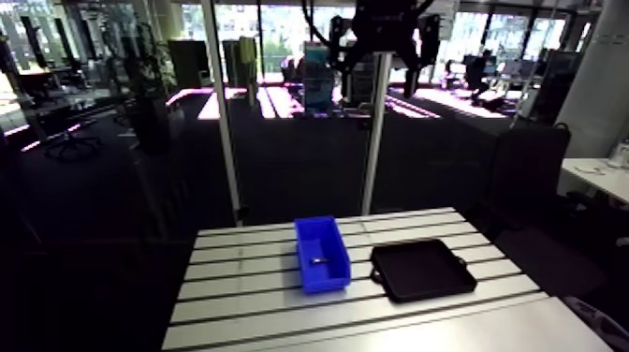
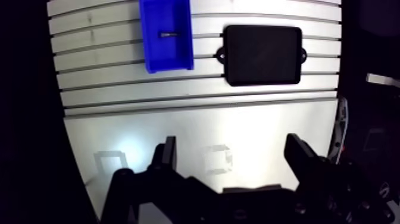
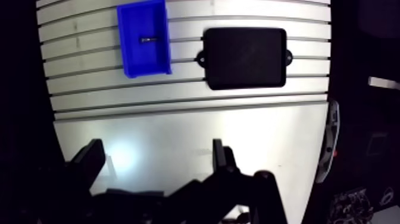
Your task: Pick up the M10 bolt from the tray and put it into the blue bin.
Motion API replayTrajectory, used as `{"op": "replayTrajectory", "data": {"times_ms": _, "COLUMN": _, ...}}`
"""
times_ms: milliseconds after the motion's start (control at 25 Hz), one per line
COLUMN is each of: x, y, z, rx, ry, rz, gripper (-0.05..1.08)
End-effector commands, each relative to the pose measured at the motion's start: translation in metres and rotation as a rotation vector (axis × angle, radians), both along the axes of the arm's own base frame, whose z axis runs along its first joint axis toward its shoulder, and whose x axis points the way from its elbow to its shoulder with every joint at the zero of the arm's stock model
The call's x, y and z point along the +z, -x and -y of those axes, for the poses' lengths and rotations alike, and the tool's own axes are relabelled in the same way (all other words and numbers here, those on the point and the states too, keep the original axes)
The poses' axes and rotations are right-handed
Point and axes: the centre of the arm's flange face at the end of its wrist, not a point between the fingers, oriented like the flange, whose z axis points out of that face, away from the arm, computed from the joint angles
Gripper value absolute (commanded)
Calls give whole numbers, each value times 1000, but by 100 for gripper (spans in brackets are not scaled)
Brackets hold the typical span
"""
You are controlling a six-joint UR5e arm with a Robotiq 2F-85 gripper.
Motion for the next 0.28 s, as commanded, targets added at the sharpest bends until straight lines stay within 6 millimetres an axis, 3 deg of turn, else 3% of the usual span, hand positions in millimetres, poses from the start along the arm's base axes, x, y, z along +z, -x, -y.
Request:
{"op": "replayTrajectory", "data": {"times_ms": 40, "x": -3, "y": -1, "z": 2, "rx": 3, "ry": 5, "rz": 5, "gripper": 2}}
{"op": "replayTrajectory", "data": {"times_ms": 280, "x": -3, "y": -5, "z": 3, "rx": 3, "ry": 7, "rz": 5, "gripper": 2}}
